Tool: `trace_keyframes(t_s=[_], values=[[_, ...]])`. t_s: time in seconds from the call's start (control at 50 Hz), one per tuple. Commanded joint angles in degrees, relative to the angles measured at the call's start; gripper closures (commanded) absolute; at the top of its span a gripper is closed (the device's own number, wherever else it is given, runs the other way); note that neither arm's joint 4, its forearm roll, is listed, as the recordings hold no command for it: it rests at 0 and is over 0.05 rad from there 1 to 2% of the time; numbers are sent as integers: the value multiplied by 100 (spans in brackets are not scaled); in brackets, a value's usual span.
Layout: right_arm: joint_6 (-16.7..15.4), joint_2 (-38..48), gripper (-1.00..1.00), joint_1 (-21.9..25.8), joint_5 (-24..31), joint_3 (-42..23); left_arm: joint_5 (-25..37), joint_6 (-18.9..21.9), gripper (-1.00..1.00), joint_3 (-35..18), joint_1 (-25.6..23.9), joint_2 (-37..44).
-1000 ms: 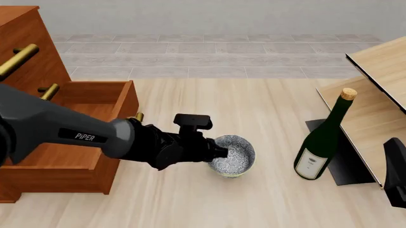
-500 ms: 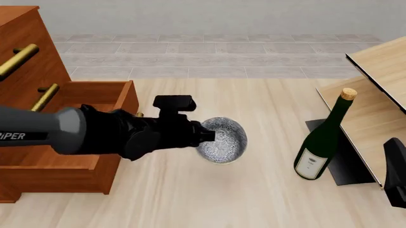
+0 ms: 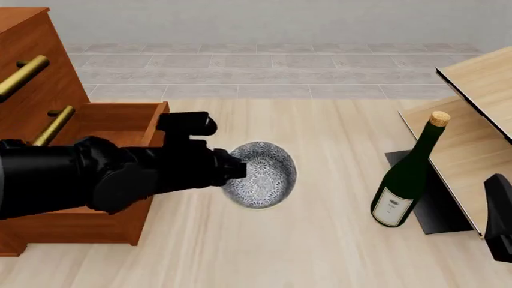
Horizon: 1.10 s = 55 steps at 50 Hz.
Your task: Put the bowl on top of the cabinet.
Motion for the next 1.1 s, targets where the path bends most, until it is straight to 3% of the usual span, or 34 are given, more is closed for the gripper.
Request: trace_keyframes(t_s=[0.02,0.1,0.14,0.26,0.32,0.36,0.48,0.52,0.62,0.78,0.88,0.96,1.0,1.02,1.1], values=[[-14,1,-100,12,15,-16,466,-91,100,232,58,-976],[-24,1,-100,24,31,-31,897,-340,100,111,263,-1273],[-24,1,-100,25,40,-39,1115,-199,100,-13,364,-1262],[-41,0,-100,31,0,4,1908,-440,100,-378,847,-1470],[-44,0,-100,28,8,-6,2354,-181,100,-737,1061,-1535],[-49,1,-100,26,17,-17,2588,-371,100,-839,1190,-1538],[-56,0,-100,18,3,-4,3138,-351,100,-1321,1237,-1416],[-61,0,-100,8,7,-12,3429,-194,100,-1535,1605,-1350],[-59,1,-100,-3,10,-20,3859,-583,100,-1840,1595,-1243],[-56,1,-100,1,13,-18,4462,-836,100,-2346,1531,-1199],[-62,0,-100,10,-22,22,5108,-571,100,-2874,2344,-1296],[-60,0,-100,14,0,2,5471,-1086,100,-3231,2161,-1393],[-59,1,-100,10,16,-15,5693,-1057,100,-3553,2122,-1353],[-63,1,-100,9,22,-24,5726,-1353,100,-3580,2055,-1440],[-68,0,-100,4,-18,13,6040,-1410,100,-3949,2132,-1404]])
